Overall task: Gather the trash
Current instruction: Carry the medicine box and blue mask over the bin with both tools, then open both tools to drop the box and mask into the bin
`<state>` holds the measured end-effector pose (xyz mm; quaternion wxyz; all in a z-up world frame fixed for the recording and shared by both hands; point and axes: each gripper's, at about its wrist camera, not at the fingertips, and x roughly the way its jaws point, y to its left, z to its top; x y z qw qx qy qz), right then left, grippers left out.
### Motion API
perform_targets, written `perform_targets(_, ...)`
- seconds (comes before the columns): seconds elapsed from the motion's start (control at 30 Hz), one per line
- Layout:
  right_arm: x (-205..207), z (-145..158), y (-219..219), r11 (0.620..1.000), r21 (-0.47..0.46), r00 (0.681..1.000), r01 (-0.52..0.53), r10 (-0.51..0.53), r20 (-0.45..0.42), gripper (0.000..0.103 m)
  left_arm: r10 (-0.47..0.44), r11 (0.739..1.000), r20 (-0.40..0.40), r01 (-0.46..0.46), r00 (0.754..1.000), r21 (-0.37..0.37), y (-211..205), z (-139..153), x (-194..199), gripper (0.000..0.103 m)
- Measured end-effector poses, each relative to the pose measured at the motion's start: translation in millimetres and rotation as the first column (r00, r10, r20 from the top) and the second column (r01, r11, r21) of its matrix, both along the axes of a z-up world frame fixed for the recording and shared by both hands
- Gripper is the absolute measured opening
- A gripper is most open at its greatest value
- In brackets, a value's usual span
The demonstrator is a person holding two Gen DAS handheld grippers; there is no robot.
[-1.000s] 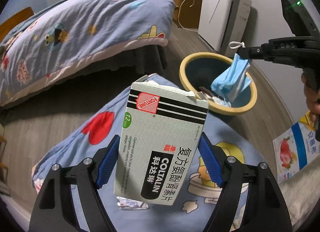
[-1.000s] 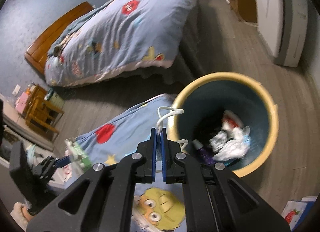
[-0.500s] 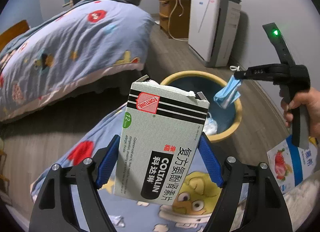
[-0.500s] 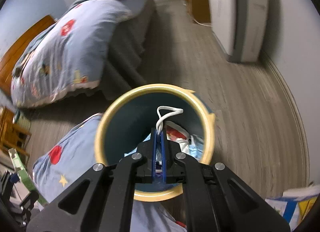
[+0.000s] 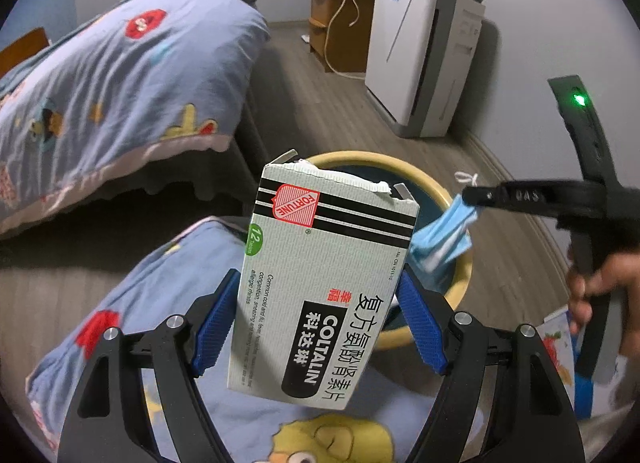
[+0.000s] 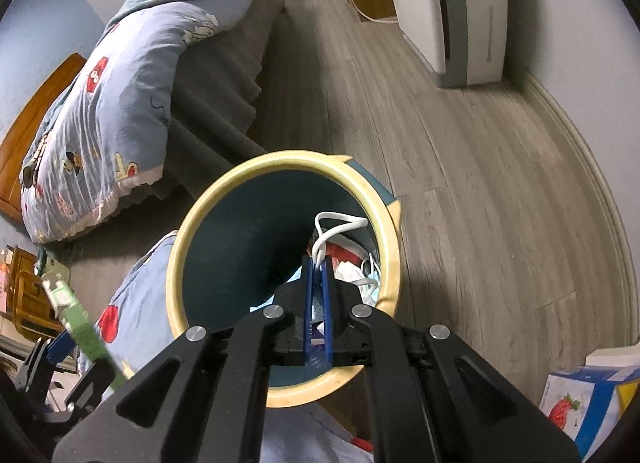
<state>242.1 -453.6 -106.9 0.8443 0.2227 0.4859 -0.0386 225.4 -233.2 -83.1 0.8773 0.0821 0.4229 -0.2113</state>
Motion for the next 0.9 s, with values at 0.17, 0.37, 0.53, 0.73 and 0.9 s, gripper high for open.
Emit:
perform_targets(0.17,2,-11,-1,1.000,0.027,0.999,0.016,-0.015,-0.030,0.004,0.031,0.999,-0.019,-0.031,0.999,-0.023,-15,-7,21,0.078)
perform_targets(0.37,5,-20,4,0.999,0.033,0.999,0.005,-0.003,-0.051,0.004,0.066,0.998,-0.060,-0.067,0.996,-0.016,-29,-19,47,0.078)
perform_targets(0.53,6,-24,4,0.999,0.053,0.999,0.003,-0.001,-0.044,0.004,0.077,0.996,-0.057,-0.079,0.995,-0.045,-28,-20,56,0.078)
perform_targets(0.73,8,-31,2,0.996,0.084,0.998,0.017,-0.012,-0.063,0.004,0.085,0.995,-0.073,-0.089,0.994,-0.052,-22,-27,57,0.085)
perform_targets(0.9,9,-30,5,0.995,0.100,0.999,0.009,-0.004,-0.054,0.005,0.100,0.994,-0.082,-0.104,0.992,-0.045,-10,-32,56,0.085)
